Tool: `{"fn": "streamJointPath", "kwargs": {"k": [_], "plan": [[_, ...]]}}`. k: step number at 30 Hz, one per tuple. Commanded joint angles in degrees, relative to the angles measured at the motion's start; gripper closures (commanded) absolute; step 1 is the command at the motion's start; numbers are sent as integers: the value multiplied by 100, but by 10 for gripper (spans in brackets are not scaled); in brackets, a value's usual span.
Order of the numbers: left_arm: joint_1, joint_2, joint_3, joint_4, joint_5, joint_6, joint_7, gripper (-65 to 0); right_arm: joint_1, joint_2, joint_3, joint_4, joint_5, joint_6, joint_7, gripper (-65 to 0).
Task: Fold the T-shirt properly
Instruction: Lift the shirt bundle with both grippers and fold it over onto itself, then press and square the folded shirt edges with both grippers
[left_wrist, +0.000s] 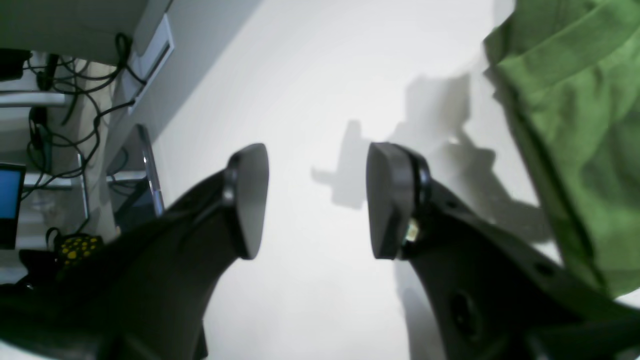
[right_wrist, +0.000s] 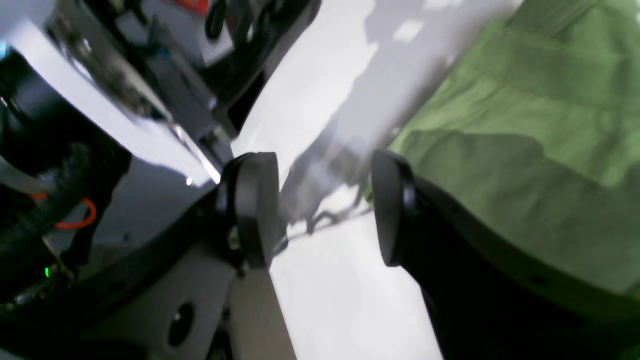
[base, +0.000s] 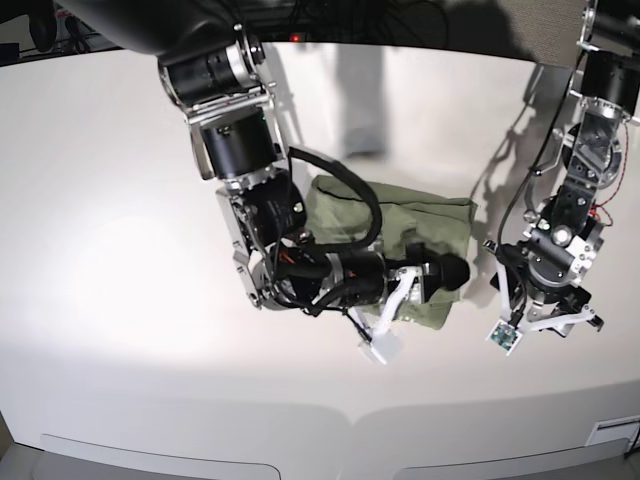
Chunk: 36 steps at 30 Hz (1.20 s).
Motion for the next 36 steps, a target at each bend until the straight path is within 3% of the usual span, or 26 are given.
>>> {"fn": "streamJointPath", "kwargs": {"k": [1,2,4,6,10,13,16,23,30,36], "plan": [[-144,-57,-35,116,57,83,-55,-305,251,-40,101,101,-61,52,249,-305],[-142,-55,-35,133,-44,216,-48,-305,308,-40,203,101,-348,52,385,-305],[-142,-59,-35,313,-498,809,-55,-305,472,-40,439,101,-1001,52,601,-305],[-140,-59,-35,717,-1110,1075,-146,-305,664,-40,693,101,-1617,52,697,-305],[-20,-17,-33,1552,-2100,892,-192,-305,1012,-40,1054,101,-2520,52,868,-304],[391,326,-33,1641,-2505,763,-201,-305,1102,83,1134,101,-2959,52,1003,-304],[857,708,-33,1410,-2579,691,-422,-305,1082,420,1134,-39,-3056,52,1034,-304],[1145,1115,-33,439,-2575,487,-579,-305,977,946,1001,-625,-3139,52,1082,-304],[1145,1117,-33,-319,-2256,400,-621,-305,772,1519,-455,-625,-2881,52,1134,-304],[1143,1054,-33,-376,-1985,157,-859,-305,581,1617,-1296,-625,-2922,52,1207,-304]]}}
